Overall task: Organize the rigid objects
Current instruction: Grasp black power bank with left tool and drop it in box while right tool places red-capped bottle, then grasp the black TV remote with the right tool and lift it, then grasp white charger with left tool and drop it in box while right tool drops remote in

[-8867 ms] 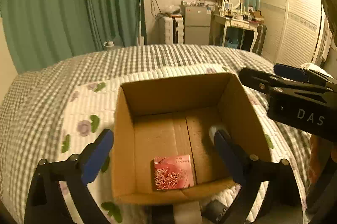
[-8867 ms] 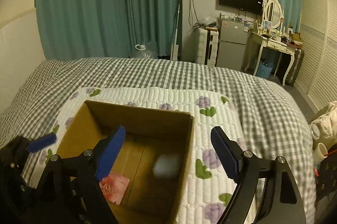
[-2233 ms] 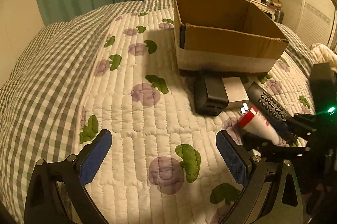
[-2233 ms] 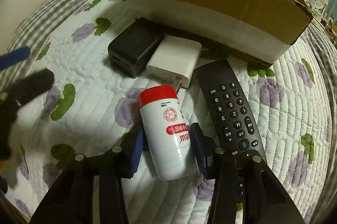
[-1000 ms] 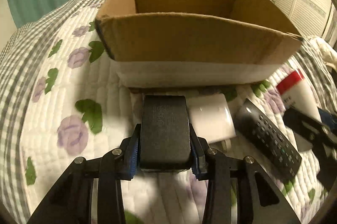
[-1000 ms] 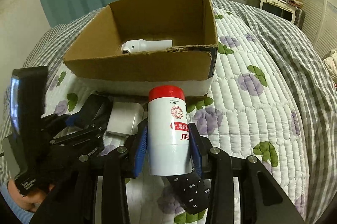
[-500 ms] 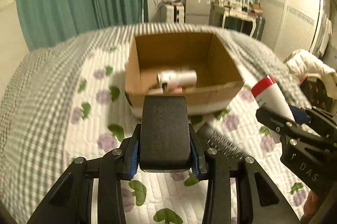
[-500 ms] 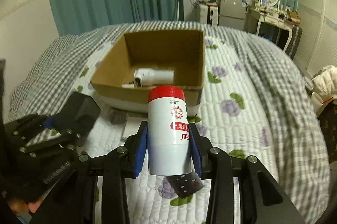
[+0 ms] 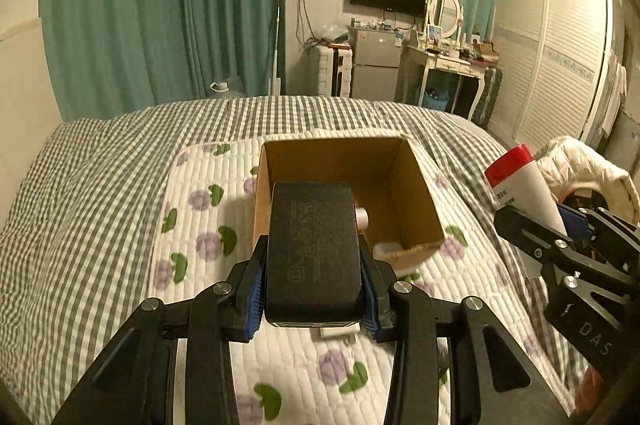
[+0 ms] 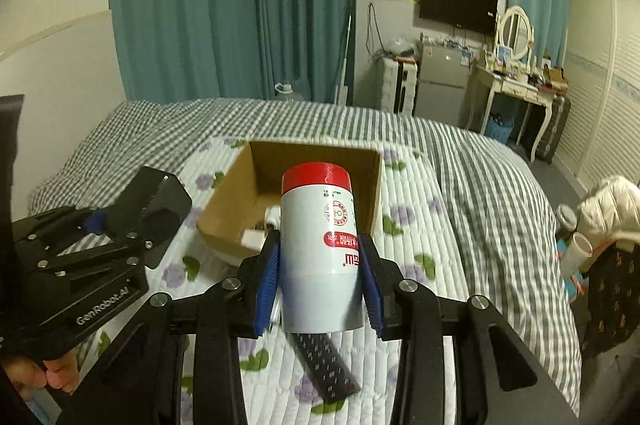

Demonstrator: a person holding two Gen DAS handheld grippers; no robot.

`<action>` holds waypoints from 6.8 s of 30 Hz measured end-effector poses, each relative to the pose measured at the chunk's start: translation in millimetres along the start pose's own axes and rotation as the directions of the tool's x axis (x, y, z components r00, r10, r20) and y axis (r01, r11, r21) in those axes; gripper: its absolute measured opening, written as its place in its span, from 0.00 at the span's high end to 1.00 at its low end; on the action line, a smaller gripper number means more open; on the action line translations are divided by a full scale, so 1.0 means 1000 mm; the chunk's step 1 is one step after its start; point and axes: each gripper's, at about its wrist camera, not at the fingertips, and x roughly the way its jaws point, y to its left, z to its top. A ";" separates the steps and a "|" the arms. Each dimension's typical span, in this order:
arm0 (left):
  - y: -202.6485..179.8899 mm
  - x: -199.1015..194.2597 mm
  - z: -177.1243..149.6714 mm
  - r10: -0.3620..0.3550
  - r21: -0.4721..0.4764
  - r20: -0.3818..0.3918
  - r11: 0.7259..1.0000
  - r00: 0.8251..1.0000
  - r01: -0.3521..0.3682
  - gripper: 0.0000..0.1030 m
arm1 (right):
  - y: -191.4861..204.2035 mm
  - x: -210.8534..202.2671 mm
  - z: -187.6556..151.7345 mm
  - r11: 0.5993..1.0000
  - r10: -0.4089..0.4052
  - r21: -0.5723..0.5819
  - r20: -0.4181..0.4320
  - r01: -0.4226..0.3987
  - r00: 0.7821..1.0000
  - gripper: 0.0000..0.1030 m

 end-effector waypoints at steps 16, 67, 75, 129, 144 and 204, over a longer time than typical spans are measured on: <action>-0.013 0.146 0.007 -0.016 0.041 -0.152 0.999 0.988 0.023 0.62 | -0.028 0.131 0.040 1.000 -0.011 -0.020 -0.044 0.010 0.999 0.65; 0.026 -0.029 -0.065 0.103 -0.054 0.018 0.993 0.995 -0.102 0.03 | -0.016 0.014 -0.069 0.999 -0.036 0.027 -0.120 0.039 0.992 0.09; 0.025 0.043 -0.121 0.154 0.025 -0.128 0.988 0.980 -0.152 0.03 | -0.007 0.100 -0.123 1.000 -0.004 -0.027 -0.294 -0.004 0.956 0.09; -0.035 0.171 -0.120 0.051 -0.013 -0.284 0.998 0.958 -0.057 0.50 | -0.095 0.138 -0.112 0.965 -0.077 0.219 -0.284 0.143 0.956 0.60; -0.031 0.054 -0.080 0.020 -0.011 -0.152 1.000 0.988 -0.022 0.51 | -0.062 0.045 -0.067 0.982 -0.061 0.168 -0.153 0.087 0.986 0.60; 0.037 0.139 0.016 0.098 -0.045 -0.061 0.994 0.993 -0.101 0.18 | -0.031 0.220 0.023 0.997 0.043 0.069 -0.101 -0.037 0.994 0.44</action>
